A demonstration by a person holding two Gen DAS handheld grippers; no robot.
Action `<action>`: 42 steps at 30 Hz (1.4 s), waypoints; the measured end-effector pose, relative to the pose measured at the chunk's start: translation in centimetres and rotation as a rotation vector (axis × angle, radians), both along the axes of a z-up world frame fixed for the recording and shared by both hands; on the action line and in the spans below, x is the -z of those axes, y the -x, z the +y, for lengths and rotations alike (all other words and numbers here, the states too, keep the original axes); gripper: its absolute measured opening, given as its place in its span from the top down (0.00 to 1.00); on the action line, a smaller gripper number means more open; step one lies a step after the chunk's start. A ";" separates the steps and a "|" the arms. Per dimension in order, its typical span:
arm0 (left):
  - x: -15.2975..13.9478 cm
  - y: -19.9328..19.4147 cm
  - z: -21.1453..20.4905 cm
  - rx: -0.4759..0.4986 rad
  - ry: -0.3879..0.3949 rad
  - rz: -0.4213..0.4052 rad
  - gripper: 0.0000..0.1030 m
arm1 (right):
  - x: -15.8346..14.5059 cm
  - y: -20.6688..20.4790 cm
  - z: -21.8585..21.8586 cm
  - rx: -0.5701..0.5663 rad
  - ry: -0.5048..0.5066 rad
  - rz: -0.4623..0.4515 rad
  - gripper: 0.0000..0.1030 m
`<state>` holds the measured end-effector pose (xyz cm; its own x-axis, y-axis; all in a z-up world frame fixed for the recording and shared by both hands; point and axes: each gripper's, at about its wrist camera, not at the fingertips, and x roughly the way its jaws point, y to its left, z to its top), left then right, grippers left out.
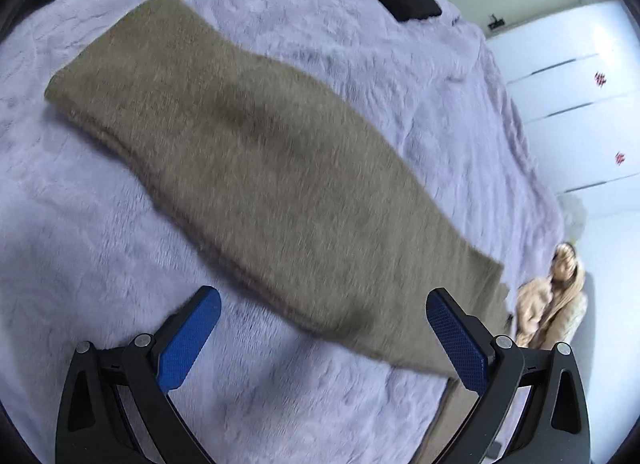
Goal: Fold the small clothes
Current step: 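Grasp the brown sweater's sleeve cuff with the left tool and lift it, then fold the held sleeve across the sweater body with the left tool, release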
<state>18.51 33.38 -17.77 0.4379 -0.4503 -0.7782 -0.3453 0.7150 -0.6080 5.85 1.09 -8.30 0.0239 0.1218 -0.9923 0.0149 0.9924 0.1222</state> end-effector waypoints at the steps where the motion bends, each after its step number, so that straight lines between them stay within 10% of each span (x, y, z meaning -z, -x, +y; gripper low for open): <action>1: -0.3 -0.4 0.0 -0.006 0.012 -0.020 0.00 | 0.1 0.0 0.2 0.000 0.002 0.004 0.00; 5: -2.0 -1.7 0.6 0.007 0.056 -0.132 0.00 | 0.3 -0.5 0.8 -0.005 0.009 0.006 0.00; 9: -0.1 -2.9 2.0 -0.033 0.024 -0.072 0.00 | 0.7 -1.1 1.3 -0.017 0.013 0.011 0.00; 18: 0.1 -3.1 2.7 -0.048 -0.031 -0.060 0.89 | 0.9 -1.2 0.8 0.003 0.002 0.010 0.00; 33: -14.2 -2.2 -17.1 0.345 -0.155 -0.390 0.89 | -0.2 -0.8 -10.4 0.122 0.000 -0.042 0.00; 42: -10.8 -0.5 -37.0 0.637 -0.223 -0.366 0.89 | 0.5 1.4 -22.6 0.291 0.021 -0.050 0.00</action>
<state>19.06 -3.59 -7.00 0.3940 -0.5513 -0.7354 0.3703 0.8275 -0.4220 4.47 -21.56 -8.77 0.1040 0.0825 -0.9911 0.2936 0.9496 0.1098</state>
